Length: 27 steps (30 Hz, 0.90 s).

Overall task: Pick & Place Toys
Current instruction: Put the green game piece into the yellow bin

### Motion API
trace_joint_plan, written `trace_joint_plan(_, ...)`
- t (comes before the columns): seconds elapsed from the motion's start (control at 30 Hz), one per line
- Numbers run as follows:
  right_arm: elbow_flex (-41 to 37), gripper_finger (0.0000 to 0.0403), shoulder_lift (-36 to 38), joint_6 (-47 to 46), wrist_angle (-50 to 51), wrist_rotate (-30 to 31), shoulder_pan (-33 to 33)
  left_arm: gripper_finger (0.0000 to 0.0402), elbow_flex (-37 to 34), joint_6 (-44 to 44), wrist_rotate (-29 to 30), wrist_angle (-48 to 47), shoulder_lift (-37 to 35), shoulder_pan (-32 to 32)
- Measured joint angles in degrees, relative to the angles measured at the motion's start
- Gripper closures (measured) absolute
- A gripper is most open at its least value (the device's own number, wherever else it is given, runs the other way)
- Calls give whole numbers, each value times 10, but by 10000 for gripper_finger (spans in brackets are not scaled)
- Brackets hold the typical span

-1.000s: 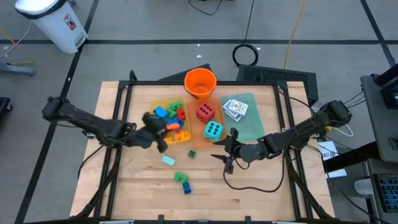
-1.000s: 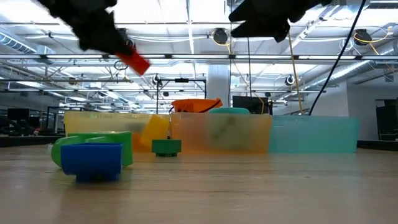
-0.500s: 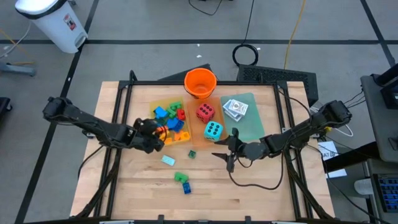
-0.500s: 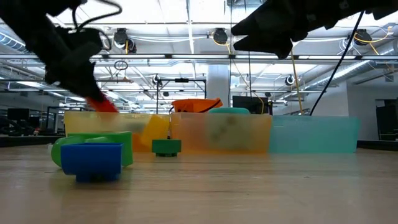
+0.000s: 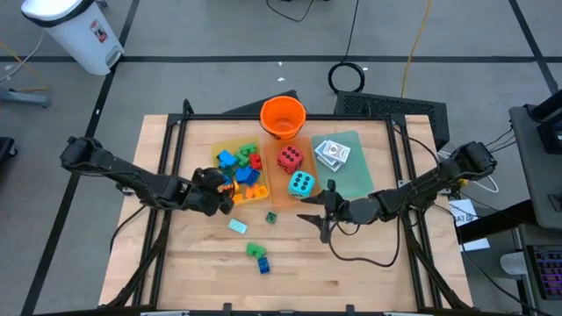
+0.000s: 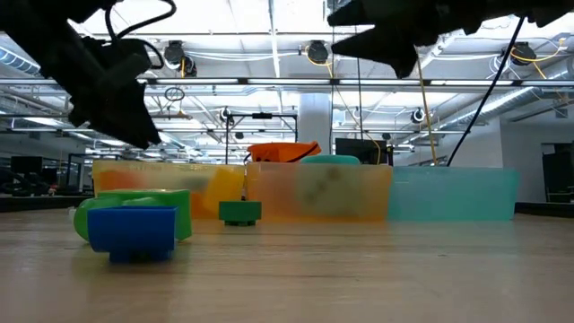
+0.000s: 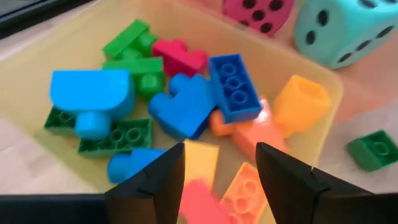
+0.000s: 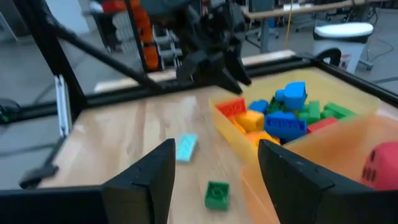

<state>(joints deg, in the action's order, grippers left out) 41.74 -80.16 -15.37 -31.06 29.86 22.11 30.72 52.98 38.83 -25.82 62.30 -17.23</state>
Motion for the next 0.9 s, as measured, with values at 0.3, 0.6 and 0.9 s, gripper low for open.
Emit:
trace_joint_plan(0.3,31,209,-24,42,-78,-60,0,204,7,-73,1,91,-13,0)
trace_joint_plan(0.6,254,263,-133,99,190,-58,-7,204,7,-113,1,147,-13,0)
trace_joint_plan(0.9,298,366,-294,165,230,-59,-44,204,7,-113,1,154,-13,0)
